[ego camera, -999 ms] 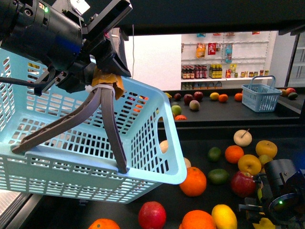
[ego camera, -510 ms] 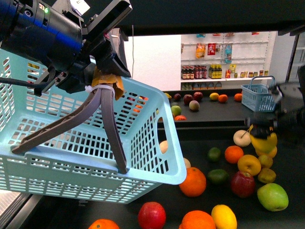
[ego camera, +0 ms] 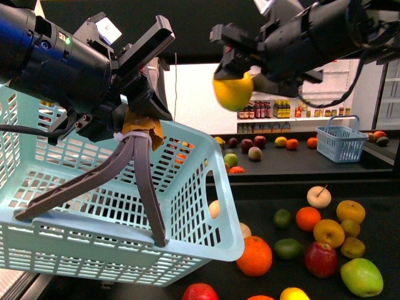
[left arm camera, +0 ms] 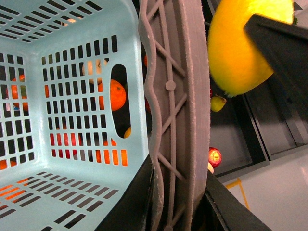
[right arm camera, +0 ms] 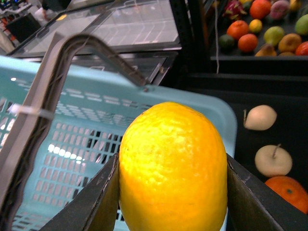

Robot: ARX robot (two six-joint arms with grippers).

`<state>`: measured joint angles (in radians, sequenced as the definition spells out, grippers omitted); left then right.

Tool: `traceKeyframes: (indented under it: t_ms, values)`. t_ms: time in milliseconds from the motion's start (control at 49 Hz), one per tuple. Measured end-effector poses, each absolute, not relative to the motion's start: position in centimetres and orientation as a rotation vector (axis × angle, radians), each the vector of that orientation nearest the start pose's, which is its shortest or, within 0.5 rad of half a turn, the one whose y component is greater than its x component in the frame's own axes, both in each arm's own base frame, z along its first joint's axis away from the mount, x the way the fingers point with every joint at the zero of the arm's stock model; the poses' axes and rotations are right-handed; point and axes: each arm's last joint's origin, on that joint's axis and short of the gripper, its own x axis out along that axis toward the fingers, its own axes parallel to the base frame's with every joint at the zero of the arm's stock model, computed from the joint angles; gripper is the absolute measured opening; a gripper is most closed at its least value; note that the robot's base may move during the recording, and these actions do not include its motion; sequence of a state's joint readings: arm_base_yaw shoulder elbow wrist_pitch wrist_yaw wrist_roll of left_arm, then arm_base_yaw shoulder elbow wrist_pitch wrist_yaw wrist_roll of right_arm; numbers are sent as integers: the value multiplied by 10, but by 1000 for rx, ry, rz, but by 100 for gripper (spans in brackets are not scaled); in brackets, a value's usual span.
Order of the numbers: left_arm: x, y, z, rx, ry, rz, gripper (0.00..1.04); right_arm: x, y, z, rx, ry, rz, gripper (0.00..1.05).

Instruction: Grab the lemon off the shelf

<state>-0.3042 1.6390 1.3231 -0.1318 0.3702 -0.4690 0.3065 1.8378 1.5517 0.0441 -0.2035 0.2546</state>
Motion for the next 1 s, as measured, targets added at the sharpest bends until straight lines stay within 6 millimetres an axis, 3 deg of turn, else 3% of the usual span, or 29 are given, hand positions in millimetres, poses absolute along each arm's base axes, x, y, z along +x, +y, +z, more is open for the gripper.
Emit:
traceKeyframes:
  t_ms: [204, 326, 367, 673, 999]
  values:
    - [355, -122, 307, -458, 603, -544, 18, 397, 172, 304, 236, 367, 553, 54]
    - [355, -122, 306, -458, 604, -539, 18, 394, 180, 298, 234, 381, 561, 54]
    - [355, -121, 306, -461, 604, -535, 18, 394, 181, 297, 233, 381, 562, 54]
    - [355, -120, 306, -458, 601, -525, 17, 396, 178, 294, 273, 377, 557, 98]
    - [355, -120, 306, -462, 604, -530, 17, 395, 169, 294, 296, 388, 556, 97]
